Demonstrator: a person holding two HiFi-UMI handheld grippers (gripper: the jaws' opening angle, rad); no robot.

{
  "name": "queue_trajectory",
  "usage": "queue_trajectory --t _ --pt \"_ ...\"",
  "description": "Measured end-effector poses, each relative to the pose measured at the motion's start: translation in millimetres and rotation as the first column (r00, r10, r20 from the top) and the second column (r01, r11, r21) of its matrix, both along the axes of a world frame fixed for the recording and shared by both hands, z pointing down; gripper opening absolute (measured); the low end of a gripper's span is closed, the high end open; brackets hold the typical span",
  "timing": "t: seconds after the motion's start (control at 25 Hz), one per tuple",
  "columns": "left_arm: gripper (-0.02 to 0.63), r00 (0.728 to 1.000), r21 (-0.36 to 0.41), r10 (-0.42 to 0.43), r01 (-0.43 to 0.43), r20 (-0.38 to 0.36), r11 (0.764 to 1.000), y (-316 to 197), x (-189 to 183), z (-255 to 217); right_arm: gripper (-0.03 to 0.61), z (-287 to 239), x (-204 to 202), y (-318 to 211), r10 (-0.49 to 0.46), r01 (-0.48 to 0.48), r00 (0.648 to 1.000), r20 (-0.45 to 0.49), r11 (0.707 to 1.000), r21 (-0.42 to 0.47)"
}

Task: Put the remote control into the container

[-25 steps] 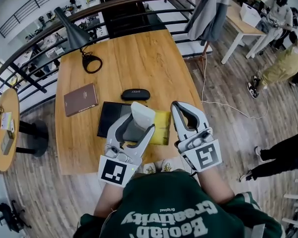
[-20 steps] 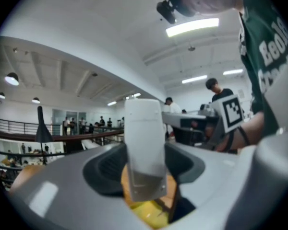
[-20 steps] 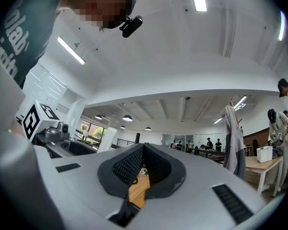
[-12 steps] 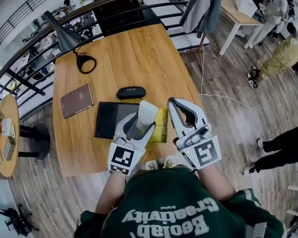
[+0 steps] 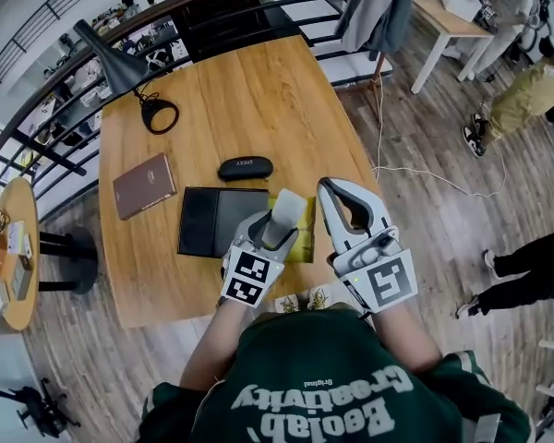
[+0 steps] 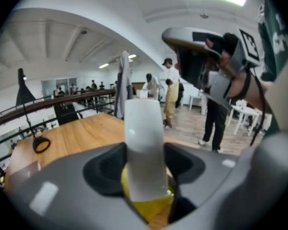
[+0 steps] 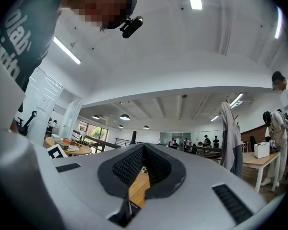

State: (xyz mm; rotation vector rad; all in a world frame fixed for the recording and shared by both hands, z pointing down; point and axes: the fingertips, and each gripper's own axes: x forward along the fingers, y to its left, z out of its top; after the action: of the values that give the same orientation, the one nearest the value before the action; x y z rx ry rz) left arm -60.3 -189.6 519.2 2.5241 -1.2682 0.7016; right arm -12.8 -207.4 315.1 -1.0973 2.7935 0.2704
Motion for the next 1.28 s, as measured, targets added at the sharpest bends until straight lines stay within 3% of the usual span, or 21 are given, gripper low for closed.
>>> queue_trajectory --t 0.32,0.72,1.28 --pt "0.247 0.998 -0.131 0.037 -0.029 0.055 0.991 -10 8 62 0.015 11 10 -9 0.025 -0.025 1.000 -0.008 0.999 -0.025" --pt "0.247 0.986 -0.276 0.075 -0.031 0.151 0.961 -20 18 113 0.015 18 23 -20 0.051 -0.052 0.999 -0.015 0.998 -0.044" --pt "0.247 0.985 -0.487 0.051 0.036 0.163 0.873 -22 13 169 0.015 23 29 -34 0.071 -0.072 0.997 -0.026 0.996 -0.048"
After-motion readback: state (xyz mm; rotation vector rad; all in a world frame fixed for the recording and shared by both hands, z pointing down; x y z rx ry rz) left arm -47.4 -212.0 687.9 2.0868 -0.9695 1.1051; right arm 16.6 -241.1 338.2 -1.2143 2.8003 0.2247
